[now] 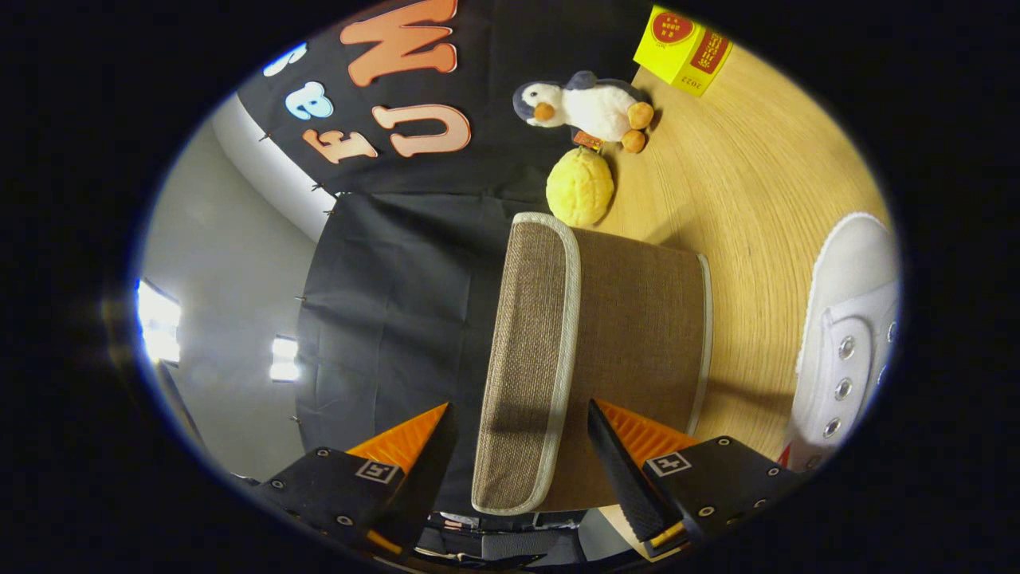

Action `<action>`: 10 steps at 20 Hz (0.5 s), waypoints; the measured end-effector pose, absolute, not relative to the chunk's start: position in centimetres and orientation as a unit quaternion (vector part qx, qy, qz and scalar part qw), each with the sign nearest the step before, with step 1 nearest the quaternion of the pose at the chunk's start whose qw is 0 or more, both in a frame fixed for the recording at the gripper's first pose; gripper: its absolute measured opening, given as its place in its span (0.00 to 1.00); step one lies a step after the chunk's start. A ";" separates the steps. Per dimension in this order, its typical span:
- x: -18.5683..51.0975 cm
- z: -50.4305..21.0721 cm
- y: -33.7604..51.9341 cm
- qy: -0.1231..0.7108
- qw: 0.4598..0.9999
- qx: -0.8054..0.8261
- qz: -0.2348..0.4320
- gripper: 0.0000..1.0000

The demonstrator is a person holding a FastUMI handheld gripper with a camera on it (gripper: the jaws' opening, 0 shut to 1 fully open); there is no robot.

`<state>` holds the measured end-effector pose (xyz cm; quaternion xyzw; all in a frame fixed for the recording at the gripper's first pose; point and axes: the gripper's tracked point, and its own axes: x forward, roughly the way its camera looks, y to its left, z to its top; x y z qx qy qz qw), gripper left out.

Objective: Open the storage box then place both shoes into the box .Put the left shoe in first, then the right shoe, with the right side of both shoes facing outward in a uniform manner.

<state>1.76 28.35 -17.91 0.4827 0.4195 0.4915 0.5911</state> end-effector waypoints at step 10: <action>2.9 -16.2 25.4 0.378 0.602 0.523 0.470 0.53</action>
